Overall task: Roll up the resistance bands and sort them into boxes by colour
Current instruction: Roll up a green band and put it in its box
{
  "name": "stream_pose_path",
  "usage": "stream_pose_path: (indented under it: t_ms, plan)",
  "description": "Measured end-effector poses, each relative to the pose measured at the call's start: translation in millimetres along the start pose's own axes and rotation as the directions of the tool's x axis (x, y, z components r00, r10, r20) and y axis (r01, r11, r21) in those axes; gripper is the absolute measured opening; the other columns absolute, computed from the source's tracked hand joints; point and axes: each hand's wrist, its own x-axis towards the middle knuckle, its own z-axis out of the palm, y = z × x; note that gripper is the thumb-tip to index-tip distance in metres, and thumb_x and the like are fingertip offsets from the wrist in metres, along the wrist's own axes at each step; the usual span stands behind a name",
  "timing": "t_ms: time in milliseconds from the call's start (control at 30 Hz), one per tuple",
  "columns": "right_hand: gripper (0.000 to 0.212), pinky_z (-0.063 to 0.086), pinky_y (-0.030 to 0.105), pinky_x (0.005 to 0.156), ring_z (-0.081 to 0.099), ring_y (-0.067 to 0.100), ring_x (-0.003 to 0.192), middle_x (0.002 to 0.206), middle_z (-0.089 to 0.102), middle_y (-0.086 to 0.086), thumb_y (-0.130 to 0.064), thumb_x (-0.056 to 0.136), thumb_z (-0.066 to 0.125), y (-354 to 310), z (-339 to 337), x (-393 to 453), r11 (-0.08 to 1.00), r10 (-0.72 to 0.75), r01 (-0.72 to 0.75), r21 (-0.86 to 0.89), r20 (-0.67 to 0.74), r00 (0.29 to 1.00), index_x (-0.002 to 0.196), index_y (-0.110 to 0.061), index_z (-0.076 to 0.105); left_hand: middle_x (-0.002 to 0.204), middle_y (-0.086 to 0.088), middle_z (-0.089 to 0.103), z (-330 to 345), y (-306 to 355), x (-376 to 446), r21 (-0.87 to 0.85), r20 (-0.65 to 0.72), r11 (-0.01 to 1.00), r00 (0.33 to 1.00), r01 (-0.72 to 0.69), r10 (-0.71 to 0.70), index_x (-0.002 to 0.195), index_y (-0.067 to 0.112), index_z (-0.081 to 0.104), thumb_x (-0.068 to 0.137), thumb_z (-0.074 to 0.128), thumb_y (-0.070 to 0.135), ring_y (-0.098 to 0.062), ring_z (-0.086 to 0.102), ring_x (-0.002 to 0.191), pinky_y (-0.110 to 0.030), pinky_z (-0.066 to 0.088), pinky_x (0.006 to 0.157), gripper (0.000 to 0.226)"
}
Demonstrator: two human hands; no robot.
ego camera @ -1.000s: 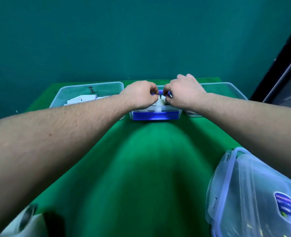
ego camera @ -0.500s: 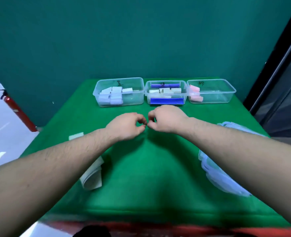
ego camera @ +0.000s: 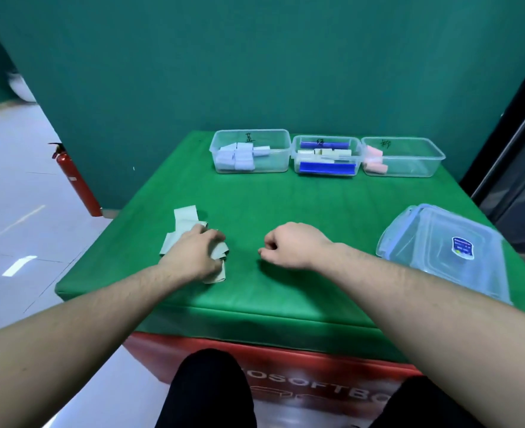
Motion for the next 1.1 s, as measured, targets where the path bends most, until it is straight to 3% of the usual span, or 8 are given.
stream_pose_path:
  t_ms: [133,233,400,500,767,867,1000,1100]
  plan:
    - [0.035,0.037,0.027,0.066,0.052,0.026,0.078,0.080,0.058,0.001,-0.046,0.094,0.052,2.9,4.8,-10.5,0.999,0.038,-0.039,0.034,0.032,0.999,0.069,-0.021,0.050,0.123,-0.005,0.059,5.7,5.9,-6.2,-0.311,-0.051,0.950,0.999,-0.017,0.001,0.125,0.019,0.063,0.090,0.066,0.021,-0.015,0.057,0.111,-0.016,0.037,0.091,0.036]
    - [0.018,0.048,0.030,0.075,0.061,0.024,0.087,0.095,0.067,-0.001,-0.048,0.090,0.057,7.5,8.3,-15.9,0.987,0.037,-0.038,0.156,0.007,0.999,0.091,-0.030,0.056,0.100,0.001,0.068,3.9,24.3,-11.3,-0.582,-0.093,0.813,0.995,-0.029,-0.031,0.115,0.021,0.067,0.092,0.065,0.019,-0.009,0.059,0.086,-0.011,0.043,0.073,0.023]
    - [0.062,0.039,0.027,0.071,0.051,0.003,0.065,0.111,0.057,-0.006,-0.049,0.085,0.067,13.6,6.1,-35.1,0.895,0.088,-0.052,0.444,-0.061,0.994,0.135,-0.033,0.036,0.094,0.014,0.066,-2.5,61.4,-15.0,-0.753,-0.111,0.650,0.994,-0.097,0.020,0.110,0.024,0.068,0.097,0.060,0.021,-0.003,0.057,0.082,-0.006,0.041,0.072,0.017]
    - [0.070,0.044,0.028,0.078,0.057,0.011,0.074,0.112,0.059,-0.003,-0.051,0.088,0.065,15.8,2.1,-43.3,0.823,0.163,-0.103,0.559,-0.059,0.985,0.145,-0.032,0.029,0.097,0.006,0.067,-4.2,82.3,-16.0,-0.799,-0.094,0.591,0.993,-0.114,0.064,0.115,0.025,0.067,0.098,0.057,0.021,-0.008,0.056,0.080,-0.012,0.045,0.070,0.020]
    - [0.032,0.033,0.024,0.069,0.055,0.017,0.090,0.110,0.065,0.003,-0.033,0.101,0.050,25.4,-9.7,-52.2,0.744,0.297,-0.179,0.643,-0.078,0.952,0.129,-0.018,0.053,0.118,0.007,0.066,-10.8,128.1,-12.0,-0.911,-0.088,0.397,0.994,-0.109,0.072,0.108,0.043,0.069,0.098,0.057,0.031,-0.018,0.063,0.089,-0.038,0.053,0.082,0.019]
    - [0.016,0.032,0.027,0.067,0.055,0.019,0.087,0.094,0.061,-0.001,-0.030,0.102,0.046,37.0,-15.9,-50.3,0.698,0.393,-0.182,0.692,-0.159,0.906,0.106,-0.019,0.057,0.094,0.003,0.063,-18.2,141.4,-10.0,-0.964,-0.044,0.263,0.999,-0.049,0.027,0.110,0.035,0.067,0.100,0.054,0.031,-0.018,0.059,0.071,-0.037,0.051,0.074,0.017]
    - [0.020,0.040,0.029,0.064,0.057,0.017,0.072,0.079,0.063,-0.005,-0.041,0.098,0.051,48.3,-21.7,-55.0,0.542,0.485,-0.150,0.827,-0.162,0.859,0.102,-0.021,0.054,0.110,-0.003,0.068,-21.9,151.1,-4.7,-0.997,0.062,0.050,0.998,0.062,-0.008,0.107,0.028,0.066,0.101,0.054,0.031,-0.025,0.068,0.095,-0.042,0.058,0.075,0.014]
    - [0.047,0.054,0.035,0.079,0.069,0.018,0.084,0.091,0.074,-0.006,-0.052,0.084,0.069,53.5,-18.7,-62.6,0.355,0.383,-0.106,0.929,-0.040,0.923,0.119,-0.029,0.047,0.113,-0.004,0.064,-23.9,156.9,-0.3,-0.991,0.088,-0.101,0.995,0.083,-0.045,0.104,0.025,0.062,0.101,0.053,0.029,-0.025,0.068,0.091,-0.047,0.060,0.075,0.010]
